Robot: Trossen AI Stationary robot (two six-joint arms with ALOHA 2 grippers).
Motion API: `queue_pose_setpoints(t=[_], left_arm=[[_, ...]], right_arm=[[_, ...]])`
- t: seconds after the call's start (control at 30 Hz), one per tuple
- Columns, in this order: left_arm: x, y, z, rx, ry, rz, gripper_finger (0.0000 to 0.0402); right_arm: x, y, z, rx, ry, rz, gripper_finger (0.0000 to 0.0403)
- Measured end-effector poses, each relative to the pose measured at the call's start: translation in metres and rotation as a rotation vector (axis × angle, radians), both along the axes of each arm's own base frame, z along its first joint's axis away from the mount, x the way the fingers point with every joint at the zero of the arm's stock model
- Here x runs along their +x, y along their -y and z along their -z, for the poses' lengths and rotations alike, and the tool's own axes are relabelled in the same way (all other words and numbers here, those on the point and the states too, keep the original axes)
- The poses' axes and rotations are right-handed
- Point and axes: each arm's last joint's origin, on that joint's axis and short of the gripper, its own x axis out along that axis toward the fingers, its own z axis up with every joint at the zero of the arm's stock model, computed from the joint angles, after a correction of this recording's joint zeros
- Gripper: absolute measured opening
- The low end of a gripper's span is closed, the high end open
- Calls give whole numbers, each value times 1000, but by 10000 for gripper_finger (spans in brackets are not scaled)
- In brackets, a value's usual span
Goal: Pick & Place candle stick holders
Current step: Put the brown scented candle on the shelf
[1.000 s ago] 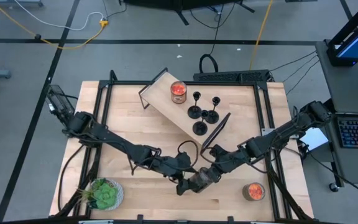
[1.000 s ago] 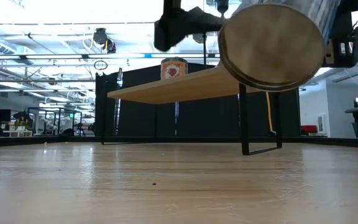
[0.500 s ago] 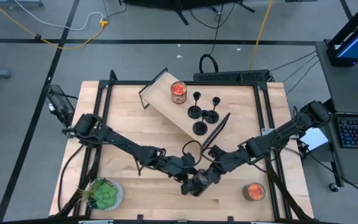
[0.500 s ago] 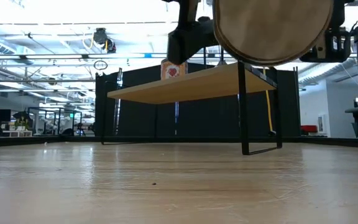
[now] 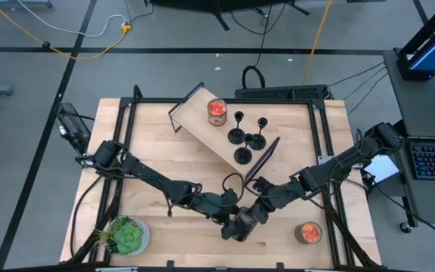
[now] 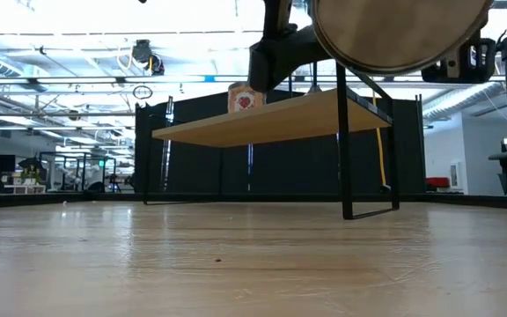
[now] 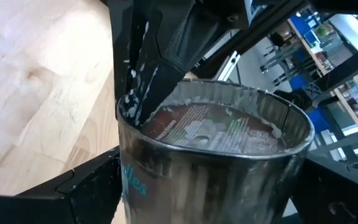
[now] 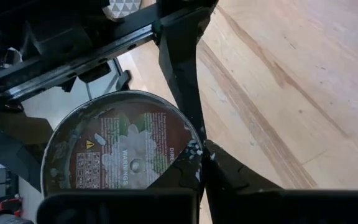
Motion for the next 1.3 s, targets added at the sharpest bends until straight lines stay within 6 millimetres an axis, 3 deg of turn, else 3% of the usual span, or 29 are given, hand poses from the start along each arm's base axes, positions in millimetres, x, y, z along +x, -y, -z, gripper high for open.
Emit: queue_pose_setpoints(t=[0.63,0.83,1.1,1.3], left_arm=[[0,2,-2,-28,9,-66,392],[0,-2,1,-30,-29,-50,350],[2,-9,2,-74,-71,-51,350],[-4,-7,9,-67,-164,-60,348]], right_arm=[[8,8,-4,-9,64,16,0],[8,9,-4,-13,60,20,0],[8,9,-3,-32,61,16,0],[7,8,-3,-16,51,-19,30]])
